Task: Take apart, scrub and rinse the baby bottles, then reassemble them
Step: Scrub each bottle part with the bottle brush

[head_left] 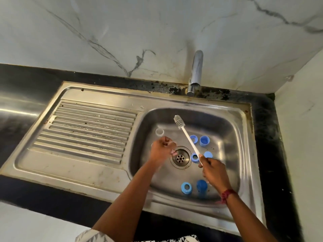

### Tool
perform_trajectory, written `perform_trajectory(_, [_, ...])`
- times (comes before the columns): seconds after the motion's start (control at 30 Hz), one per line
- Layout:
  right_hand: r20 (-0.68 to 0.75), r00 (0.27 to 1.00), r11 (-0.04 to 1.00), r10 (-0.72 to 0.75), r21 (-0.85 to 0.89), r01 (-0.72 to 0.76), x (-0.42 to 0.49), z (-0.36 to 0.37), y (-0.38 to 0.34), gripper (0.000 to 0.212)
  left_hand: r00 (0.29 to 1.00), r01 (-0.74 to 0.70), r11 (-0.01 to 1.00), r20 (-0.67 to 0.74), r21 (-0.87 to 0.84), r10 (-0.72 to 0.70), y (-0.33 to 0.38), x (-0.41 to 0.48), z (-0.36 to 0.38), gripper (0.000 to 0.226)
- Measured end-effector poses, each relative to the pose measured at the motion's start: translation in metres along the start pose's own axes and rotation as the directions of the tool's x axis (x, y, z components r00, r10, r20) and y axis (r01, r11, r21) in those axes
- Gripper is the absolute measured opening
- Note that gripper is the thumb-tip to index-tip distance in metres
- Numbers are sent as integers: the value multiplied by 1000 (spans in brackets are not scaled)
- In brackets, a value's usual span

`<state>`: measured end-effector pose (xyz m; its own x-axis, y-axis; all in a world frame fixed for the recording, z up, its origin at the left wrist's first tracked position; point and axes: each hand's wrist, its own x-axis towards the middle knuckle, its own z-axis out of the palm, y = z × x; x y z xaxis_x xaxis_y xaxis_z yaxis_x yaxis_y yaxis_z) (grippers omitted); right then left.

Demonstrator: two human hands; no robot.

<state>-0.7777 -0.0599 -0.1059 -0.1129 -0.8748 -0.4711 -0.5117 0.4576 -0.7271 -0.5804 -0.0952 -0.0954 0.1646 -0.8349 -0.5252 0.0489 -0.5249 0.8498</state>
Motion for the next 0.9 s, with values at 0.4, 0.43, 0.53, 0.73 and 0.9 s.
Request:
perform_trajectory(0.4, [12,977,973,-214,-83,214,-6,16,-28,58,958,-195,980,-219,-32,183,48,8,-64,44])
perform_trajectory(0.43, [21,972,967,-235,-96,236,-7,13,-24,57,955,-197,979,-237,-48,181,52,7,-69,44])
perform_trajectory(0.53, [32,953,947,-302,-109,304,-12,4,-12,62,960,-218,963,-212,-156,183,58,7,-76,28])
perform_trajectory(0.73, [20,910,906,-415,-80,415,-29,-8,-5,44,990,-137,928,-33,-346,134,61,0,-74,17])
perform_trajectory(0.9, [-54,895,883,-442,-203,424,-30,-11,-4,27,995,-46,908,61,-416,79,58,-4,-74,3])
